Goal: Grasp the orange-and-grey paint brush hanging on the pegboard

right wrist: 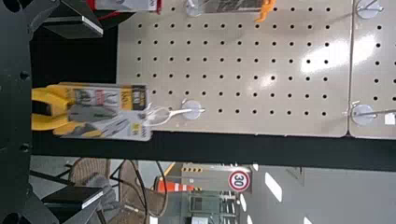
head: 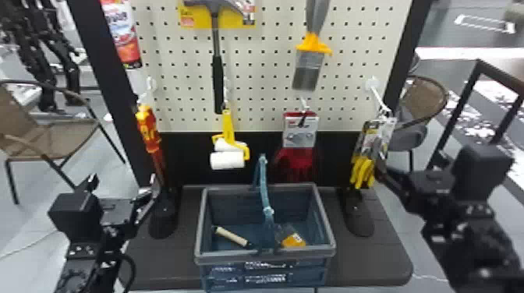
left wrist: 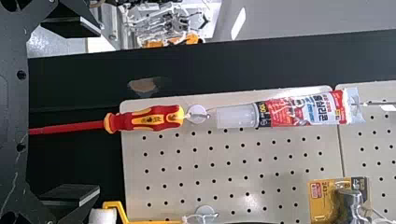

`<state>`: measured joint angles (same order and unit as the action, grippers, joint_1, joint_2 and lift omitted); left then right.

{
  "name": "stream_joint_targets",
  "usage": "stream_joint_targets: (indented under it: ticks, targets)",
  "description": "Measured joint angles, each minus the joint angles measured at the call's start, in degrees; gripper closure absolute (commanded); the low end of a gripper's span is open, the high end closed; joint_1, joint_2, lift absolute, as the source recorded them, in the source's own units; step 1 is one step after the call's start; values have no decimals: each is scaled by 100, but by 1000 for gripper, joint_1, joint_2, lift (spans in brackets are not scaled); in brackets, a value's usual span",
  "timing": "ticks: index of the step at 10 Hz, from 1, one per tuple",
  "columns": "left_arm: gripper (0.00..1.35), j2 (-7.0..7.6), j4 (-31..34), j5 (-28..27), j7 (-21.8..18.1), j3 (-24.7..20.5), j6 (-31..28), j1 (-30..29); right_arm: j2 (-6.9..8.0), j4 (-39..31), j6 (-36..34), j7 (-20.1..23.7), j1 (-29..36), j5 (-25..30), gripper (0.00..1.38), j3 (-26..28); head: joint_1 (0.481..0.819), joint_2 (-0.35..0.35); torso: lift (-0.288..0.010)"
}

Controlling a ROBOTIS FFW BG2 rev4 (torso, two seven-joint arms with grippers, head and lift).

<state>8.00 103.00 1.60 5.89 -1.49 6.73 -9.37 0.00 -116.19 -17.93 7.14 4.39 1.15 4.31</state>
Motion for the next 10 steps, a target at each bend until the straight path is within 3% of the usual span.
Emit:
stream_joint_targets:
  ticks: [2,6,10]
  targets:
    - [124,0,-16,-2,0,23,-12,30,-84,-217,-601,255,-530,-39,101,0,549,0,-100]
    - [124,0,-34,-19,0,45,-53,78,-432,-234,-1460,652,-1599,-439,99,13,549,0,-100]
    - [124,7,-56,-30,0,44,-69,97,-619,488,-1670,1671,-2468,-1343,98,267,549,0,-100]
